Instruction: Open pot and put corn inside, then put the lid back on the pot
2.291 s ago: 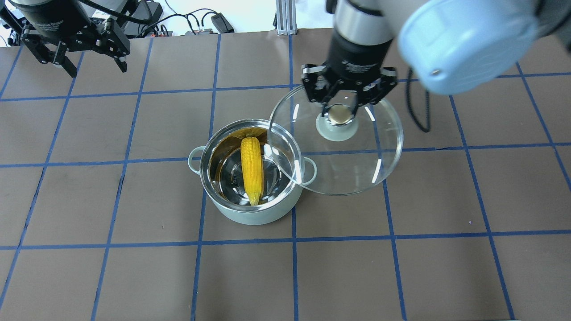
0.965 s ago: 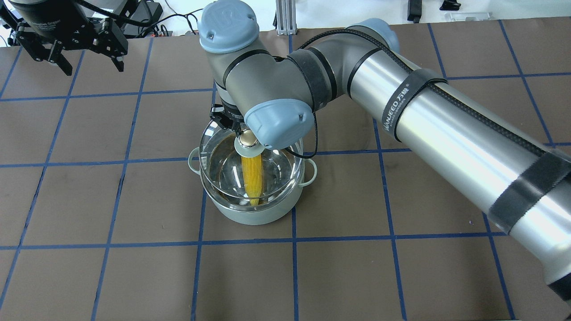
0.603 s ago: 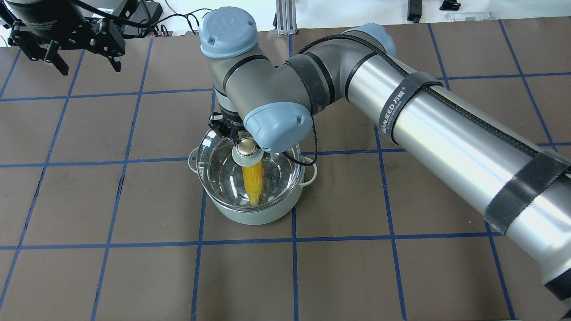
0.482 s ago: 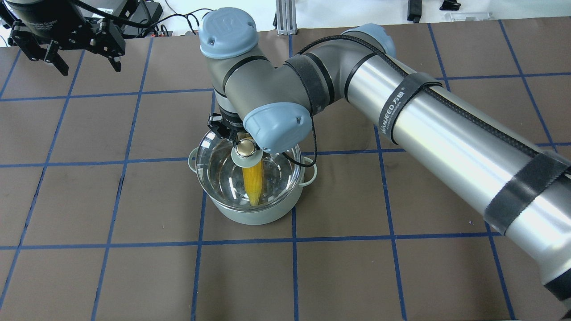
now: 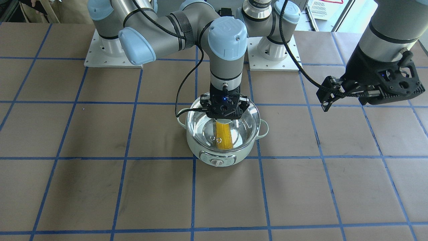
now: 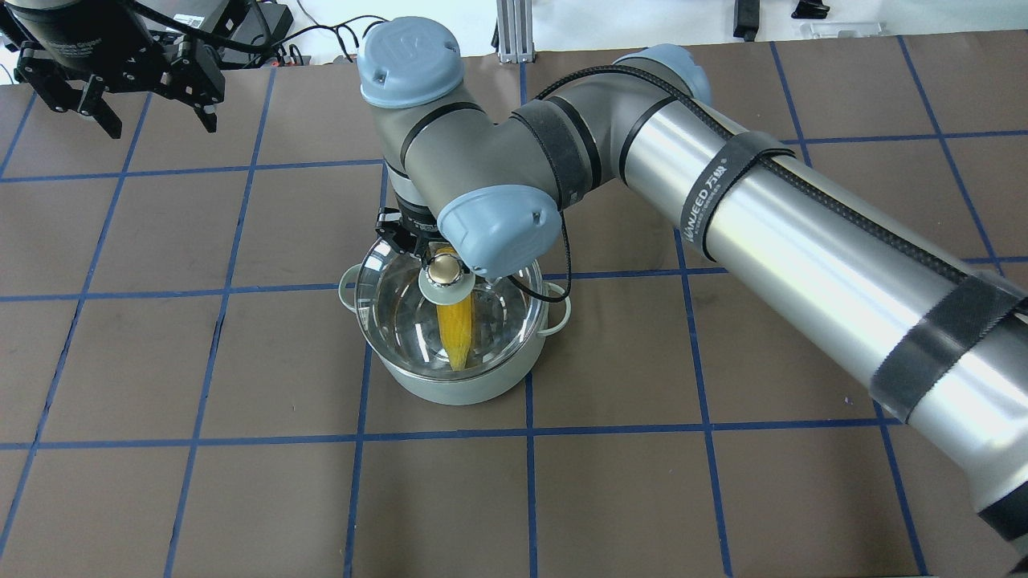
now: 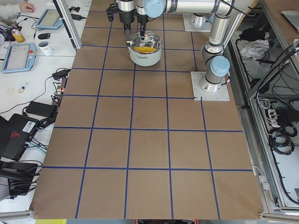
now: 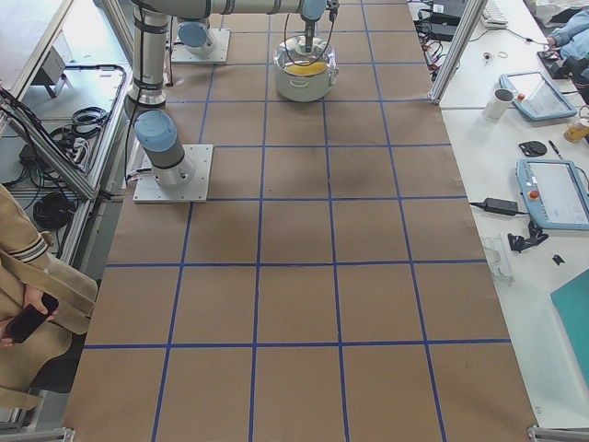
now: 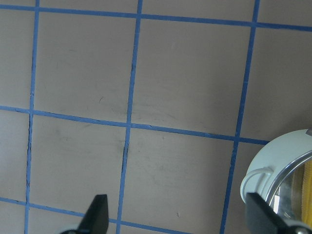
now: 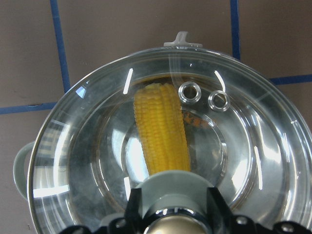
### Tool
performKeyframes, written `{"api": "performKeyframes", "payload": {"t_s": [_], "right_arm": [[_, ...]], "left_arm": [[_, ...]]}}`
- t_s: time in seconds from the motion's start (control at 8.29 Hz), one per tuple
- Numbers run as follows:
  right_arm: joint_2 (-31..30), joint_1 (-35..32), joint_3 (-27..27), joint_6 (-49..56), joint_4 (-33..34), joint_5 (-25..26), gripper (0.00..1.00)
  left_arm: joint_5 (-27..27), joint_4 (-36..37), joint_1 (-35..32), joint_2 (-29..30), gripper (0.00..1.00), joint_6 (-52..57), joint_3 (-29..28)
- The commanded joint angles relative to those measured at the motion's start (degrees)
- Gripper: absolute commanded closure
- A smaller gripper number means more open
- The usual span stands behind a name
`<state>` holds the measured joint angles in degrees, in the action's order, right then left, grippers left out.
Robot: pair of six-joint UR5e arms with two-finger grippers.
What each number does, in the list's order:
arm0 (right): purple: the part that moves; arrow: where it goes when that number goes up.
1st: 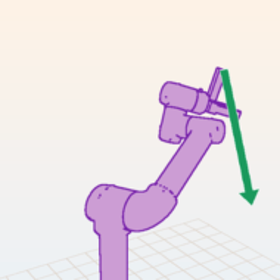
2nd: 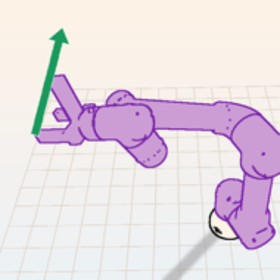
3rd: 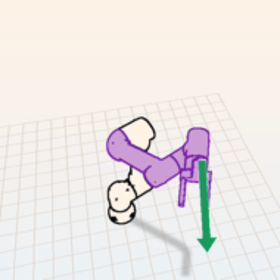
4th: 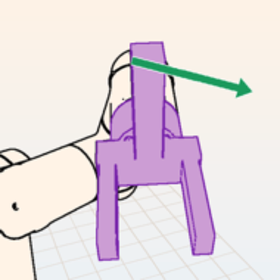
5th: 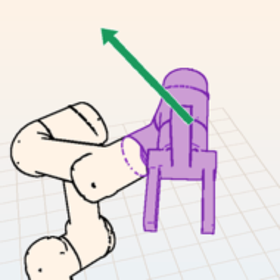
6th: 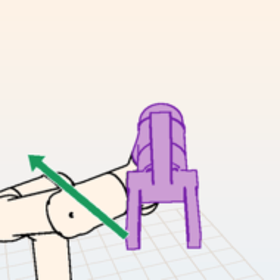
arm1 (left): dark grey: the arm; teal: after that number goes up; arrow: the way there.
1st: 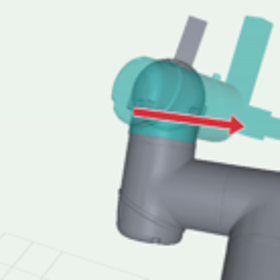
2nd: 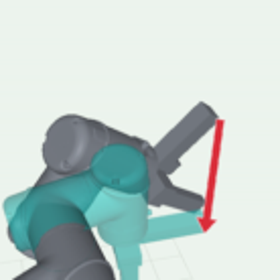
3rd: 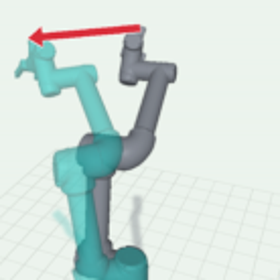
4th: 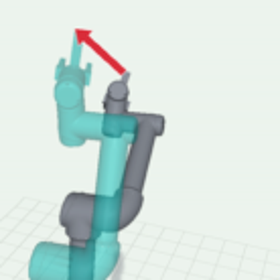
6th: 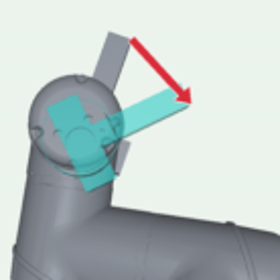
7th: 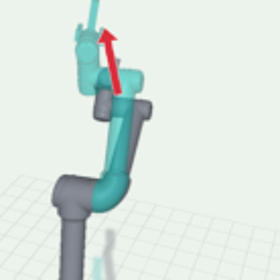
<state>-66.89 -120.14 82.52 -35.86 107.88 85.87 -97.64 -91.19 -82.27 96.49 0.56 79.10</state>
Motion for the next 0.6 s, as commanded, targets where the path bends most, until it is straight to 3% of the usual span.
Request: {"api": "performKeyframes", "payload": {"t_s": [0.0,0.48], "right_arm": [[0.2,0.0,0.0,0.3,0.0,0.3,0.58],[1.0,0.0,0.0,0.3,0.5,0.3,0.57]], "left_arm": [[0.3,0.0,0.0,-0.1,0.00,0.0,0.3],[0.0,-0.2,-0.1,0.5,0.00,0.0,0.2]]}}
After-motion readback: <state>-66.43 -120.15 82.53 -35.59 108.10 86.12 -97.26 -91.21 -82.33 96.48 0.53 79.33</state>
